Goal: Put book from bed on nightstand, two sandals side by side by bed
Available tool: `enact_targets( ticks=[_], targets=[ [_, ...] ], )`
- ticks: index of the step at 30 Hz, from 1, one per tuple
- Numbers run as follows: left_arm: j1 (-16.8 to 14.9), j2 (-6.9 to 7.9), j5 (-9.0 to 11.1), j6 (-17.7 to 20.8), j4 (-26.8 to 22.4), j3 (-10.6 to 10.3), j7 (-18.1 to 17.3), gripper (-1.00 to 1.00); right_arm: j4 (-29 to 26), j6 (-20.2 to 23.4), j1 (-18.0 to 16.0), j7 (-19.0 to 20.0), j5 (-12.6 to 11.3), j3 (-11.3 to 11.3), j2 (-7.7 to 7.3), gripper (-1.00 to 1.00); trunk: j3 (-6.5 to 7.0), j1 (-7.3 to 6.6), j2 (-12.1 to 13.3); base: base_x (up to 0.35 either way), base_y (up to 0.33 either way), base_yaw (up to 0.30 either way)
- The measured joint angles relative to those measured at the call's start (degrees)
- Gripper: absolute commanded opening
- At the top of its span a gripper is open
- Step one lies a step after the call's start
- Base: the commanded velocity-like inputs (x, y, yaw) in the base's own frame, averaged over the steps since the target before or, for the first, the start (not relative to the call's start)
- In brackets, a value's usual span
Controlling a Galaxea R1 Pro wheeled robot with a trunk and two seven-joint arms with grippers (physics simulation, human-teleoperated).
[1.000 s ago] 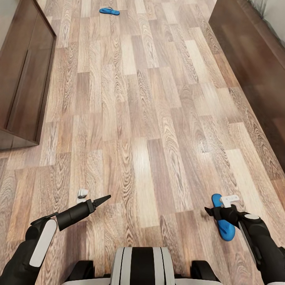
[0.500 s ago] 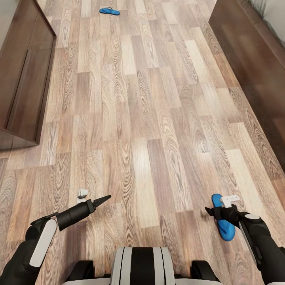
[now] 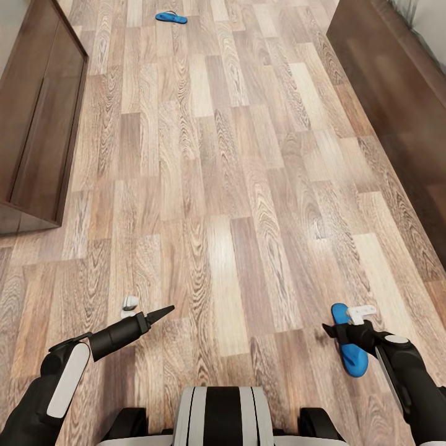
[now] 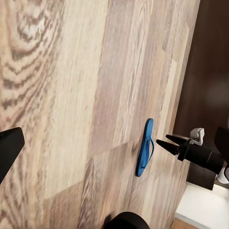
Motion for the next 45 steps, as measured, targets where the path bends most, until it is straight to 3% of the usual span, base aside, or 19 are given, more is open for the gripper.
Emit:
enact_targets(
  ticks=[4, 10, 14, 29, 34, 39, 45],
  targets=[
    [0.0, 0.00, 0.0, 0.0, 0.0, 0.0, 0.0, 1.00, 0.1, 0.0, 0.0, -0.9, 0.0, -0.2, -0.11, 1.00, 0.00, 0.00, 0.0, 0.000, 0.000, 0.000],
    [0.0, 0.00, 0.0, 0.0, 0.0, 0.0, 0.0, 1.00, 0.2, -0.1, 0.0, -6.4, -0.2, -0.2, -0.17, 1.00, 0.00, 0.00, 0.0, 0.000, 0.000, 0.000],
    [0.0, 0.00, 0.0, 0.0, 0.0, 0.0, 0.0, 1.00, 0.2, -0.4, 0.0, -7.7, -0.3, -0.2, -0.19, 1.00, 0.00, 0.00, 0.0, 0.000, 0.000, 0.000],
    [0.0, 0.00, 0.0, 0.0, 0.0, 0.0, 0.0, 1.00, 2.4, -2.0, 0.0, -8.5, -0.3, -0.2, -0.22, 1.00, 0.00, 0.00, 0.0, 0.000, 0.000, 0.000],
    [0.0, 0.00, 0.0, 0.0, 0.0, 0.0, 0.0, 1.00, 6.0, -2.1, 0.0, -8.5, -0.3, -0.2, -0.27, 1.00, 0.00, 0.00, 0.0, 0.000, 0.000, 0.000],
    [0.0, 0.00, 0.0, 0.0, 0.0, 0.0, 0.0, 1.00, 8.5, -5.4, 0.0, -8.6, -0.3, -0.2, -0.25, 1.00, 0.00, 0.00, 0.0, 0.000, 0.000, 0.000],
    [0.0, 0.00, 0.0, 0.0, 0.0, 0.0, 0.0, 1.00, 8.6, -5.9, 0.0, -8.6, -0.3, -0.2, -0.31, 1.00, 0.00, 0.00, 0.0, 0.000, 0.000, 0.000]
  ],
)
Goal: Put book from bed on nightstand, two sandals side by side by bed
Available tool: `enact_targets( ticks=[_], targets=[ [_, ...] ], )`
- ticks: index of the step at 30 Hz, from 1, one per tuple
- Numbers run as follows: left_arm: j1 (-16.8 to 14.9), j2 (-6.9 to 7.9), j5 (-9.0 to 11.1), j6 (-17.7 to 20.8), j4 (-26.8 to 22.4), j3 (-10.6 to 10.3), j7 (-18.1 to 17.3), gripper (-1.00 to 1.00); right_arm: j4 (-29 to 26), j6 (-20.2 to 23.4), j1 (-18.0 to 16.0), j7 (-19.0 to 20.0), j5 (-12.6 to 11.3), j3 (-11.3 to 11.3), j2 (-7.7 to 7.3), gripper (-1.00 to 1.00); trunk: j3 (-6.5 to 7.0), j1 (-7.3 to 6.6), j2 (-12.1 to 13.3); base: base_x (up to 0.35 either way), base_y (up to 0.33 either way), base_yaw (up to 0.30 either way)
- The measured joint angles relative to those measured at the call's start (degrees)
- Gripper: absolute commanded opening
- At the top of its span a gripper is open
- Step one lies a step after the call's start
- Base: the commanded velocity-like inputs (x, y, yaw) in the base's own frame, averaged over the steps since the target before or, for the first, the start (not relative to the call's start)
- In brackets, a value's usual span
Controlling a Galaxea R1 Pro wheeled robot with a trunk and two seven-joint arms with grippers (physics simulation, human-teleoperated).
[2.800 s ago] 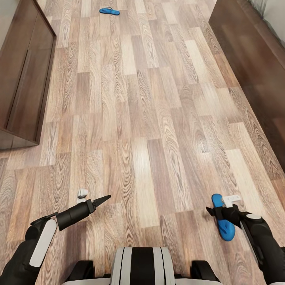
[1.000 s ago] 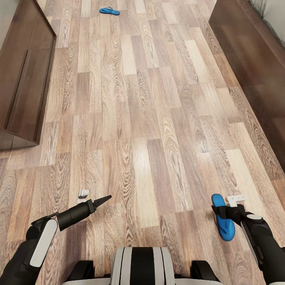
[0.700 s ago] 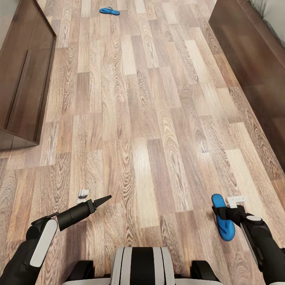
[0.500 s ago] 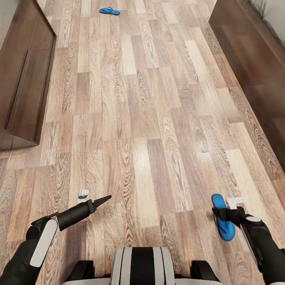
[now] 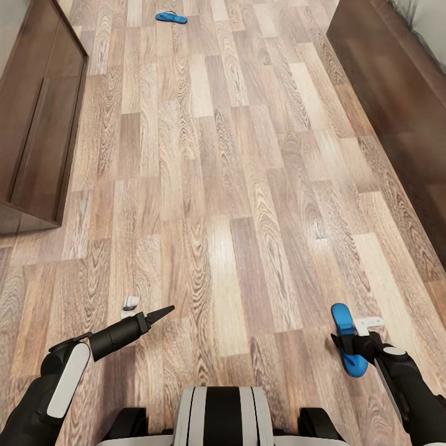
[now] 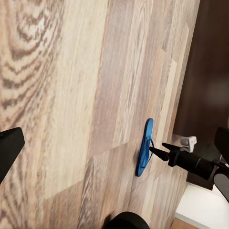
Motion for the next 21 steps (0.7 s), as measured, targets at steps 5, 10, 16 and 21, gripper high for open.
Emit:
enact_targets(
  ticks=[5, 10, 16, 21],
  targets=[
    [0.0, 0.00, 0.0, 0.0, 0.0, 0.0, 0.0, 1.00, 0.0, 0.0, 0.0, 0.0, 0.0, 0.0, 0.00, 1.00, 0.00, 0.00, 0.0, 0.000, 0.000, 0.000],
    [0.0, 0.00, 0.0, 0.0, 0.0, 0.0, 0.0, 1.00, 3.2, -0.1, -0.1, 0.0, -0.1, 0.0, -0.01, 1.00, 0.00, 0.00, 0.0, 0.000, 0.000, 0.000],
    [0.0, 0.00, 0.0, 0.0, 0.0, 0.0, 0.0, 1.00, 5.8, -2.0, -0.1, 0.0, -0.1, 0.0, -0.03, 1.00, 0.00, 0.00, 0.0, 0.000, 0.000, 0.000],
    [0.0, 0.00, 0.0, 0.0, 0.0, 0.0, 0.0, 1.00, 7.9, -2.5, -0.1, 0.0, -0.2, 0.0, -0.09, 1.00, 0.00, 0.00, 0.0, 0.000, 0.000, 0.000]
  ],
)
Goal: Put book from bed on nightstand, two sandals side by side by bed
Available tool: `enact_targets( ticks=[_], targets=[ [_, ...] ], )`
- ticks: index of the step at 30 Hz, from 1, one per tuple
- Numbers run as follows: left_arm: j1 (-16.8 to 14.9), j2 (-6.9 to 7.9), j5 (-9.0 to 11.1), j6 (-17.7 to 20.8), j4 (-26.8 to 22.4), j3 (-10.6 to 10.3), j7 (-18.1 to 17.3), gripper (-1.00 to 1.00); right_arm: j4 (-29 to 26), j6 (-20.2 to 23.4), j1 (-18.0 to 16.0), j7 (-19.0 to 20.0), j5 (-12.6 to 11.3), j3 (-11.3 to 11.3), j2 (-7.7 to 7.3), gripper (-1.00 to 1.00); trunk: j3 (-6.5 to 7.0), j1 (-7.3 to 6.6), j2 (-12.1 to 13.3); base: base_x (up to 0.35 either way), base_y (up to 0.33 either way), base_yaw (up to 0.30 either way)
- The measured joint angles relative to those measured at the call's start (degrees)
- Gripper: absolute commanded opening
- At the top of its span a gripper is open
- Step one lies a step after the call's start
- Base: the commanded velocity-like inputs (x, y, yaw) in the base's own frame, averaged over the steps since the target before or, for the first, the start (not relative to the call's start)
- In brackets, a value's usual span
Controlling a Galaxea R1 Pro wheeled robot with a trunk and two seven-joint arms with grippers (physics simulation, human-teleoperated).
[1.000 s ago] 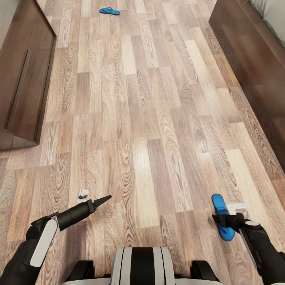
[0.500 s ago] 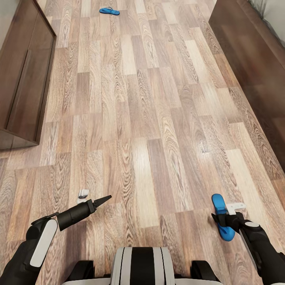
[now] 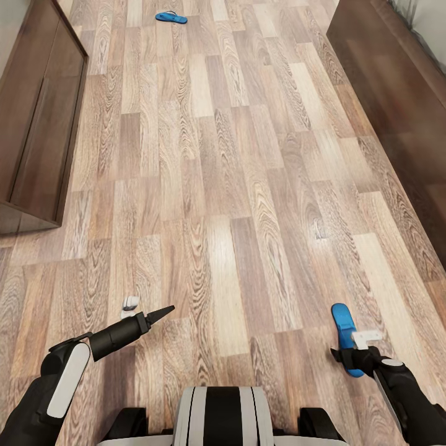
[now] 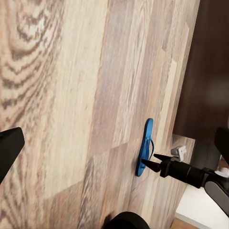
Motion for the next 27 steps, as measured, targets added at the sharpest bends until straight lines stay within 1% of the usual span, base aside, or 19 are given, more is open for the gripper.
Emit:
enact_targets(
  ticks=[9, 17, 21, 27],
  targets=[
    [0.0, 0.00, 0.0, 0.0, 0.0, 0.0, 0.0, 1.00, 0.3, -0.1, 0.0, 0.0, 0.0, 0.0, -0.01, 1.00, 0.00, 0.00, 0.0, 0.001, 0.000, 0.000],
    [0.0, -0.02, 0.0, 0.0, 0.0, -0.1, 0.1, 1.00, 0.3, -0.1, 0.0, -0.1, 0.0, 0.0, -0.01, 1.00, 0.00, -0.01, 0.0, 0.086, -0.062, 0.000],
    [0.0, -0.08, 0.0, -0.1, 0.1, -0.8, 0.1, 1.00, 0.2, -0.1, 0.0, 0.0, 0.0, 0.0, -0.01, 1.00, 0.00, 0.00, 0.0, 0.008, -0.007, 0.000],
    [0.0, -0.09, -0.1, -0.1, 0.1, -1.2, 0.1, 1.00, 0.2, -0.1, 0.0, 0.0, 0.0, 0.0, -0.01, 1.00, 0.00, 0.00, 0.0, 0.012, -0.021, 0.000]
  ],
)
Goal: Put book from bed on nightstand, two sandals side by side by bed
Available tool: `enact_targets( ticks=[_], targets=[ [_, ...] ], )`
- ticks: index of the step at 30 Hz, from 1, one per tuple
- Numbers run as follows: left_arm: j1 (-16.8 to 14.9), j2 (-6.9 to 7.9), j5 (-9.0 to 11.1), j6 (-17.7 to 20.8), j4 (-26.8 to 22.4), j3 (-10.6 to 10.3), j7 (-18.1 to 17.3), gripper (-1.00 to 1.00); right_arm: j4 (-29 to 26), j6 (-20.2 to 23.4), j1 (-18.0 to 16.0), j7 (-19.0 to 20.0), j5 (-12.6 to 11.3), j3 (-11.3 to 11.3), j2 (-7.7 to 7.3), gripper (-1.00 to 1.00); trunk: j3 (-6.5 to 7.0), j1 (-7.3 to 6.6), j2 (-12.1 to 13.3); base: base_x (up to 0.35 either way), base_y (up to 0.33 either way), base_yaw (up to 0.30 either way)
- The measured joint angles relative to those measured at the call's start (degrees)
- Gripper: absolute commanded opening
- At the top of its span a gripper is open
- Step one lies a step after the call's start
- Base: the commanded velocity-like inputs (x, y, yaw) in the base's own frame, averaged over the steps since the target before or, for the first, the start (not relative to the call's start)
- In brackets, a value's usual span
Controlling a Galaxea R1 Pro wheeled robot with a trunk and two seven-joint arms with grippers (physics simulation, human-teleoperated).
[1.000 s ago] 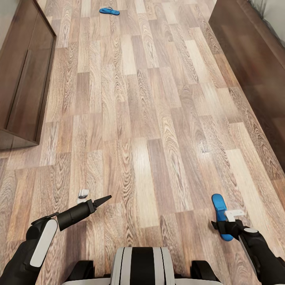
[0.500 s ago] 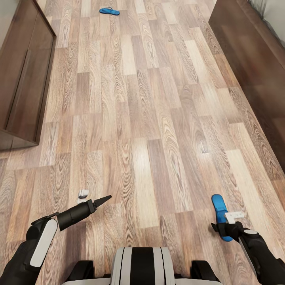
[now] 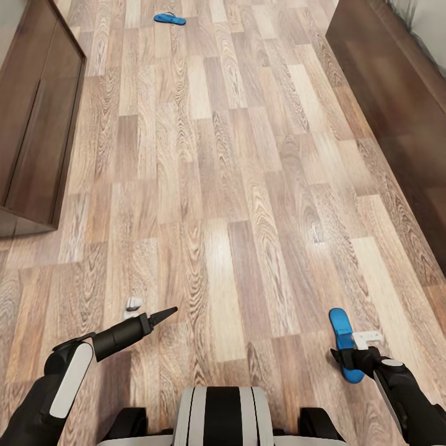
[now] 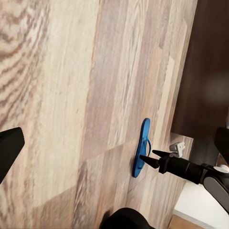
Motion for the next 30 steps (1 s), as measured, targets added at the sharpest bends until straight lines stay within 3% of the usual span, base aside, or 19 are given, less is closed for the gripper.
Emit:
enact_targets(
  ticks=[30],
  targets=[
    [0.0, -0.35, -0.1, -0.9, 2.7, -0.1, 0.1, 1.00, 0.0, 0.0, 0.0, 0.0, 0.0, 0.0, 0.07, 1.00, 0.00, 0.00, 0.0, 0.041, -0.017, 0.000]
  ],
)
